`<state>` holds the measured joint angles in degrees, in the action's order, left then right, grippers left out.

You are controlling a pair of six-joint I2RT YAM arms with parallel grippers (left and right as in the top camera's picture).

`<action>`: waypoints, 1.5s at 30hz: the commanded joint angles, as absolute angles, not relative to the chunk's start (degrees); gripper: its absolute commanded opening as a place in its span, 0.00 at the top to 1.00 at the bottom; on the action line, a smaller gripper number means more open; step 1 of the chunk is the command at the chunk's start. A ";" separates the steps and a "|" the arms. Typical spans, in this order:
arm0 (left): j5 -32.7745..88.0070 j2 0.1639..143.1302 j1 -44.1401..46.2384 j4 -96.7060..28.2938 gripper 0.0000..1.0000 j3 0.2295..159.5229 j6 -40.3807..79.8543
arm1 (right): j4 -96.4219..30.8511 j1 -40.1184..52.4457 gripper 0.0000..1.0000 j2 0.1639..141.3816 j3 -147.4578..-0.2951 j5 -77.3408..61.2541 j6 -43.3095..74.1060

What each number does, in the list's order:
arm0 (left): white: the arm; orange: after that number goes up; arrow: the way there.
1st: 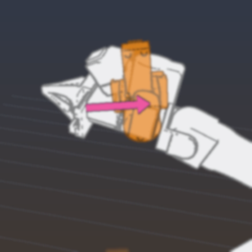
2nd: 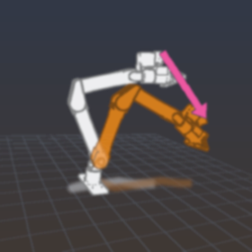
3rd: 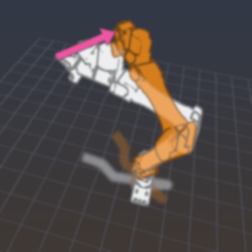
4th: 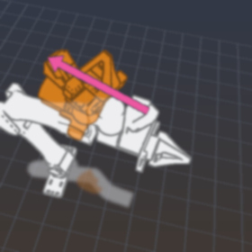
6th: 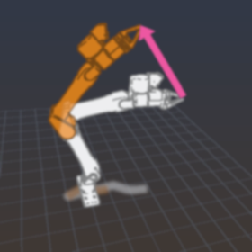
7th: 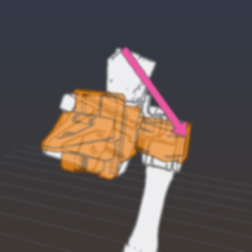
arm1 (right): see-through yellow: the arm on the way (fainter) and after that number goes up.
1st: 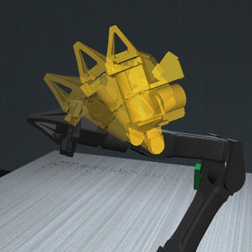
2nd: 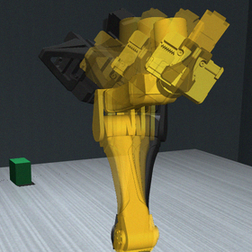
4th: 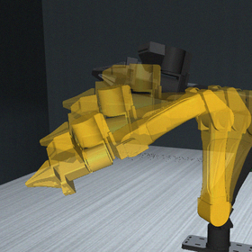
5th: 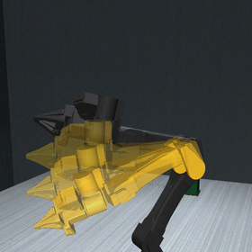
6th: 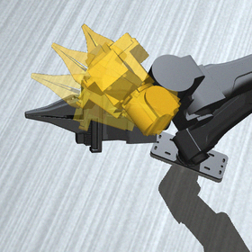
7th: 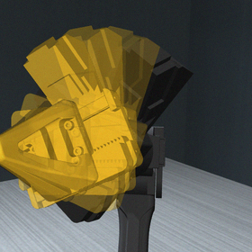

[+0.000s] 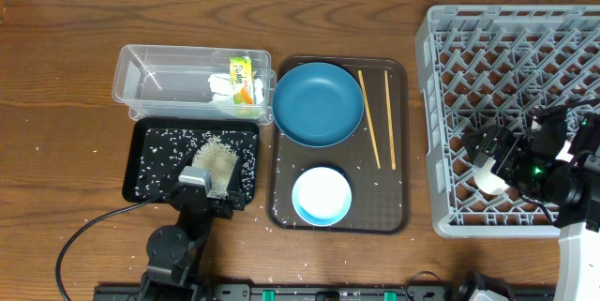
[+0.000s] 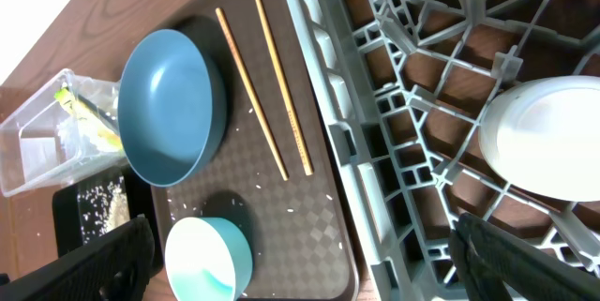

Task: Sort waste into correct bins and load items into the dishwasher rack
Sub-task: 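Reach right gripper to the light-blue bowl and grasp it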

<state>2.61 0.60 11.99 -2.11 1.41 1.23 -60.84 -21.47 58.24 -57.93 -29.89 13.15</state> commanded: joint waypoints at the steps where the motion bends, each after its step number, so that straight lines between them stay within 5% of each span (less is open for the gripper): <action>1: 1.89 0.30 11.57 -3.79 0.06 0.23 0.45 | -60.90 -21.02 0.01 58.15 -57.84 -29.98 13.21; 15: 1.89 0.30 11.57 -3.79 0.07 0.23 0.45 | -53.71 -19.29 0.05 58.74 -57.60 -38.04 17.45; 32: 1.89 0.30 11.57 -3.79 0.06 0.23 0.45 | -52.38 29.91 0.39 74.41 -57.60 -15.27 18.90; 37: 1.89 0.30 11.57 -3.79 0.07 0.23 0.45 | -49.41 34.63 0.55 84.47 -57.60 -14.22 19.55; 45: 1.89 0.30 11.57 -3.79 0.06 0.23 0.45 | -47.37 36.23 0.59 93.95 -57.60 -14.11 19.57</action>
